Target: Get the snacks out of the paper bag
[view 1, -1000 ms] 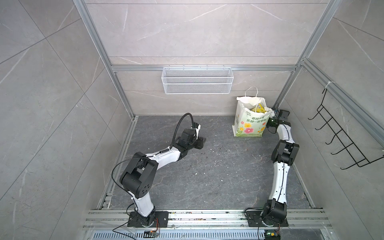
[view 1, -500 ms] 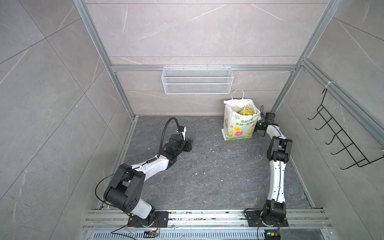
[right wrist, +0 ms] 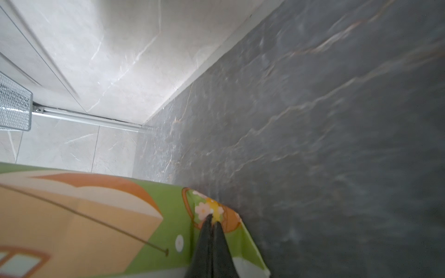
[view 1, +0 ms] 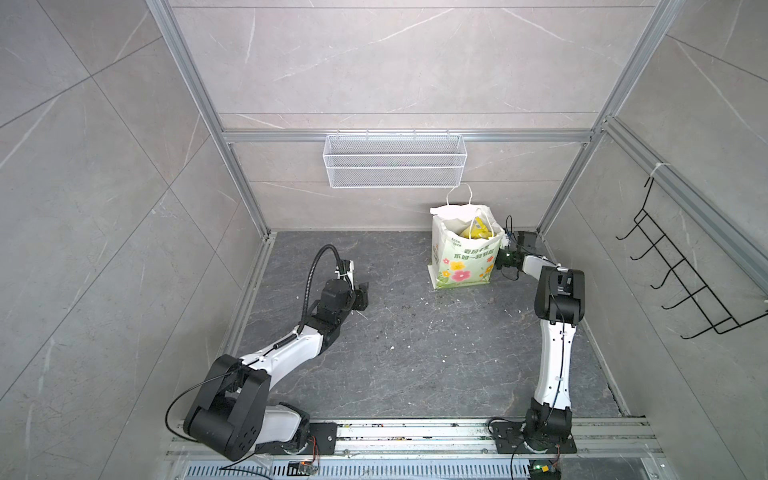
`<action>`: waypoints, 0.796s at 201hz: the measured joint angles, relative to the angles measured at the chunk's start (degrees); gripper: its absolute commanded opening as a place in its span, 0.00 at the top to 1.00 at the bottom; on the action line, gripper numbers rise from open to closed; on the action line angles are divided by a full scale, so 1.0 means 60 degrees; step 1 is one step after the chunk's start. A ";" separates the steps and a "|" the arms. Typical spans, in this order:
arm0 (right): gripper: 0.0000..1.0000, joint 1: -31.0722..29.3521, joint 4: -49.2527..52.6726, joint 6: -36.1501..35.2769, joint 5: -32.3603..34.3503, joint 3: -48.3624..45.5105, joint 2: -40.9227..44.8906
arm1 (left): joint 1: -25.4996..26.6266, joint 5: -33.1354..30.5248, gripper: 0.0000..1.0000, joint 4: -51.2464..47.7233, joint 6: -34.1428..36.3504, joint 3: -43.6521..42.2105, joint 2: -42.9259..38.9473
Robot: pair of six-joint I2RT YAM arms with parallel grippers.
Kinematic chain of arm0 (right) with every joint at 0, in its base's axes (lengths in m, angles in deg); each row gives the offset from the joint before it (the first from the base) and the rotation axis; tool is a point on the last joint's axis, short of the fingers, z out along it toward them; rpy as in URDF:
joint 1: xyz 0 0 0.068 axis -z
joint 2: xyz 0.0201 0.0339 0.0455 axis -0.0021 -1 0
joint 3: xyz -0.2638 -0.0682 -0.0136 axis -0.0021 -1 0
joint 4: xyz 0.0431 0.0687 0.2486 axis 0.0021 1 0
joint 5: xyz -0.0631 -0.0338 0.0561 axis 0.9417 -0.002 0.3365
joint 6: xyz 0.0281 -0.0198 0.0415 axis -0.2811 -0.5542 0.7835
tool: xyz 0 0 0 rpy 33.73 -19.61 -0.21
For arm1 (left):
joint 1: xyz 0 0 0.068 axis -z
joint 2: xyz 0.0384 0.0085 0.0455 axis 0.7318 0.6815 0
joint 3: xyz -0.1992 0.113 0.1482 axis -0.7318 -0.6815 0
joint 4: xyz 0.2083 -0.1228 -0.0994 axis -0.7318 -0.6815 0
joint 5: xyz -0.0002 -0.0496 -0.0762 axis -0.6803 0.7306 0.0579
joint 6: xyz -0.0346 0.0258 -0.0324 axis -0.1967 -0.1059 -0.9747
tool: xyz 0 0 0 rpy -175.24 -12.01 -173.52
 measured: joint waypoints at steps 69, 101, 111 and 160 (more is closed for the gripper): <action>1.00 -0.0860 -0.0386 0.0495 0.0681 -0.1953 0.1581 | -0.0098 -0.0419 0.38 0.0055 -0.0302 -0.1290 -0.0882; 1.00 -0.1282 -0.1468 0.1381 0.1246 -0.3508 0.2313 | -0.0098 -0.0423 0.38 0.0040 -0.0663 -0.1756 -0.1300; 1.00 -0.1413 -0.1705 0.1632 0.1399 -0.3785 0.2408 | -0.0098 -0.0433 0.38 -0.0011 -0.0732 -0.1843 -0.1472; 1.00 -0.2153 -0.2641 0.2361 0.1989 -0.4477 0.2470 | -0.0098 -0.0474 0.38 -0.0248 -0.0718 -0.1829 -0.1810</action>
